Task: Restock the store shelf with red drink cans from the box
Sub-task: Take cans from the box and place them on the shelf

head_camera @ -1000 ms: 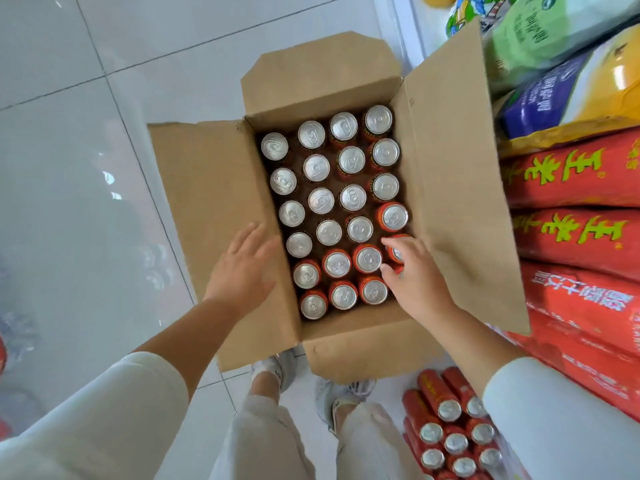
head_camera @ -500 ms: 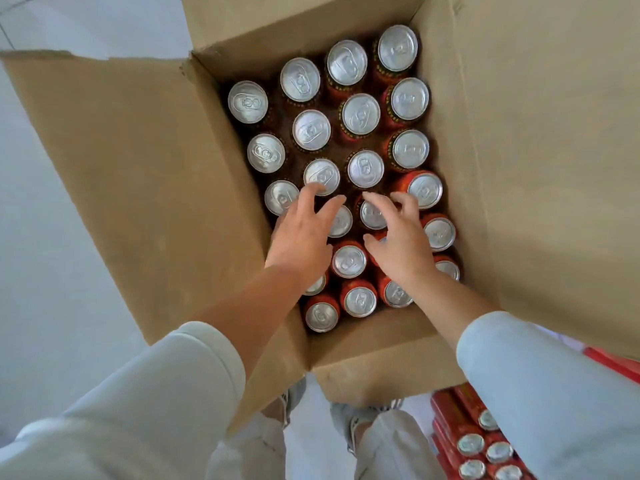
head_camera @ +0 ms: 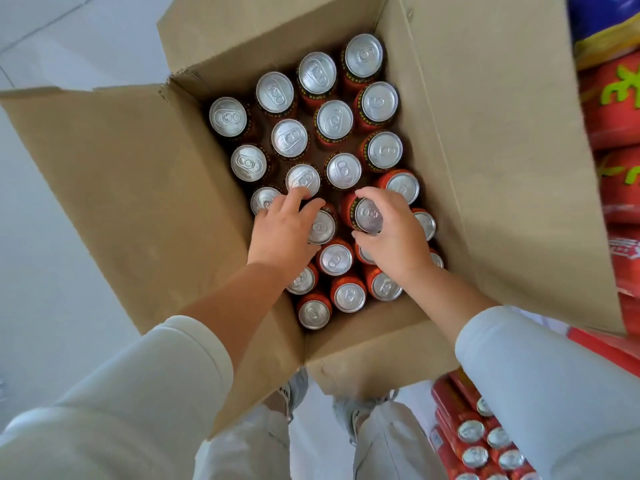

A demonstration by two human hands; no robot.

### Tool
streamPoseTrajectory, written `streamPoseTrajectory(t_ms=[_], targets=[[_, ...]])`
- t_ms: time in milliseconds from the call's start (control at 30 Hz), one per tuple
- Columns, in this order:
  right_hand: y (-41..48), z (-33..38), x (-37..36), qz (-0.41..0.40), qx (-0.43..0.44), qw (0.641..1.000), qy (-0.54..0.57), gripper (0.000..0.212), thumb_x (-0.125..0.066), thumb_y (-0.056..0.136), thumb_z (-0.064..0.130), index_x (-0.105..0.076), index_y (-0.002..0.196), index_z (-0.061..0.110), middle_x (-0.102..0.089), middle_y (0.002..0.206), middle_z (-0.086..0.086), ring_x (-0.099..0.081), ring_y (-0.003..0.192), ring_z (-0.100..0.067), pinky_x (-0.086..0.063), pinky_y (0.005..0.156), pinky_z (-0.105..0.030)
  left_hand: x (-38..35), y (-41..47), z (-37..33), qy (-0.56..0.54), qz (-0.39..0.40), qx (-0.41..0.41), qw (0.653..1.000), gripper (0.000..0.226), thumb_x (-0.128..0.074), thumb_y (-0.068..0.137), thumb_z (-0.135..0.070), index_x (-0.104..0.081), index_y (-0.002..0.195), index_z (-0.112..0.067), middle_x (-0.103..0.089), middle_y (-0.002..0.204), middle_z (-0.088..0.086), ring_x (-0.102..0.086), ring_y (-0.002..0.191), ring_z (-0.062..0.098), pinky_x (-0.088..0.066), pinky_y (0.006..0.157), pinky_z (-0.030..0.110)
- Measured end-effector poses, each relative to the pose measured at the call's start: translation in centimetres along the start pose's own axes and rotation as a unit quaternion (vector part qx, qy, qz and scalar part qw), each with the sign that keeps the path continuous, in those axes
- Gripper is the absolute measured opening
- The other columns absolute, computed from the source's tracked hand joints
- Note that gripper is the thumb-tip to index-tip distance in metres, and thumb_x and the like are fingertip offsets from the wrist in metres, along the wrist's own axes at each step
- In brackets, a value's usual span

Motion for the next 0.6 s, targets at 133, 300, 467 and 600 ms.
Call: streamPoseTrajectory(t_ms=[133,300,467,600], targets=[[-3.2,3.3,5.1,-0.023,-0.012,0.999,0.019,0.06,-0.079,0.072,0.022,-0.055,0.126,0.03,-0.057,0.12,0.009,-0.052,0.108,-0.005,-0.038,0.086,-0.016,4.3,-2.2,-1.1,-0.15,0.048,0.019,0.987,0.074,-0.082,0.077,-0.028,-0.047,0.142,-0.019,-0.041,0.153,0.002,-0.036,0.141,0.021,-0.033,0.111,0.037],[-9.3,9.9,14.3,-0.061,-0.027,0.995,0.071,0.063,-0.081,0.066,0.027,-0.051,0.122,0.032,-0.059,0.119,0.018,-0.054,0.111,-0.001,-0.038,0.092,-0.012,16.2,-8.2,-4.7,-0.253,-0.019,0.027,0.967,0.071,-0.087,0.069,-0.024,-0.054,0.132,-0.017,-0.057,0.123,0.001,-0.054,0.11,0.015,-0.033,0.088,0.01],[-17.7,18.3,24.8,-0.111,-0.051,0.983,0.135,0.069,-0.084,0.06,0.028,-0.047,0.119,0.032,-0.058,0.113,0.014,-0.058,0.106,-0.007,-0.045,0.095,-0.025,29.5,-15.4,-9.8,-0.302,-0.076,-0.013,0.95,0.069,-0.092,0.062,-0.022,-0.059,0.122,-0.014,-0.05,0.107,-0.007,-0.049,0.095,-0.007,-0.034,0.085,-0.001],[-24.9,26.1,33.4,-0.145,-0.025,0.97,0.195,0.068,-0.081,0.061,0.025,-0.048,0.12,0.029,-0.059,0.111,0.02,-0.059,0.105,-0.002,-0.044,0.091,-0.019,40.1,-21.6,-14.7,-0.378,-0.065,-0.035,0.923,0.069,-0.093,0.059,-0.033,-0.058,0.119,-0.029,-0.054,0.115,-0.013,-0.054,0.11,-0.003,-0.043,0.094,0.012]])
Point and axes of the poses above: each hand's wrist, its own y-axis towards the middle knuckle, its own x-axis out of the back of the hand, z = x × y, the point moved 8 cm from there along y, towards the middle knuckle
